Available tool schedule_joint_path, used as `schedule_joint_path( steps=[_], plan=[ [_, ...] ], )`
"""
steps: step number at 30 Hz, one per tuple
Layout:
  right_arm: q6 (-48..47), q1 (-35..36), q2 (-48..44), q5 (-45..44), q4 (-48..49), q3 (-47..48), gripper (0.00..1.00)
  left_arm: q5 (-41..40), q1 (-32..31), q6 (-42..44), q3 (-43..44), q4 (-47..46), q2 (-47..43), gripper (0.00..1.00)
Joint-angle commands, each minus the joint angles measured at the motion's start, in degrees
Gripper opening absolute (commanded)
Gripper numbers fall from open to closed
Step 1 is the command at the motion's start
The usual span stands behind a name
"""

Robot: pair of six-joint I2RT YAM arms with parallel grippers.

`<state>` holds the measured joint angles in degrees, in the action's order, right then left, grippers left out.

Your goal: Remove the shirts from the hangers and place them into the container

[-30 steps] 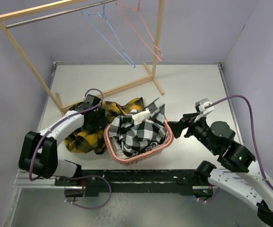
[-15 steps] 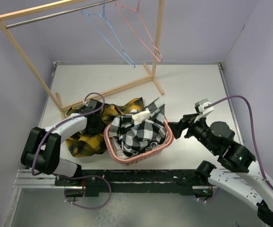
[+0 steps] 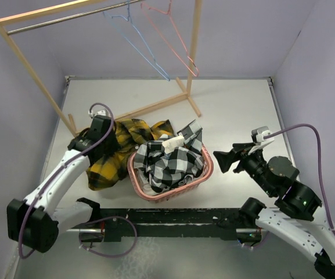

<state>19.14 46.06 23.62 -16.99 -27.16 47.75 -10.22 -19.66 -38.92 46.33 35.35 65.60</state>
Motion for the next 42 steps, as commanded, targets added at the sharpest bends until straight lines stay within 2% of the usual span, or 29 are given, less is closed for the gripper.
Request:
schedule_joint_path(
  steps=[1,7,13,18,28,31,36,39,42],
  plan=[
    [1.6,0.0,-0.8,-2.2,1.3,0.6,0.84,-7.6,-0.2,4.6,12.5,5.1,-8.4,0.0],
    [2.1,0.0,-0.9,-2.7,1.7,0.4,0.84,-14.3,-0.1,10.6,31.8,11.1,-8.9,0.0],
    [2.3,0.0,-0.8,-3.3,1.7,0.5,0.84,-13.5,-0.1,15.3,49.3,12.9,-4.2,0.0],
    [2.4,0.0,-0.9,-3.6,1.8,0.5,0.84,-5.7,-0.2,16.4,61.9,14.6,0.7,0.0],
    [2.6,0.0,0.4,-3.4,2.9,-0.2,0.84,11.5,-0.1,15.3,72.7,4.7,2.6,0.0],
    [2.6,0.0,1.8,-3.3,2.9,-0.1,0.84,19.5,-0.1,13.0,78.1,3.0,4.9,0.0],
    [2.9,0.0,2.4,-3.4,3.6,-0.4,0.84,32.5,-0.1,4.9,78.8,-4.2,5.1,0.0],
    [2.8,0.0,2.1,-4.1,3.6,-0.1,0.84,37.0,-0.1,1.1,79.7,-9.2,5.3,0.0],
    [2.4,0.0,1.9,-4.8,3.2,0.4,0.84,37.7,-0.1,0.1,86.0,-10.6,7.0,0.0]
  ],
)
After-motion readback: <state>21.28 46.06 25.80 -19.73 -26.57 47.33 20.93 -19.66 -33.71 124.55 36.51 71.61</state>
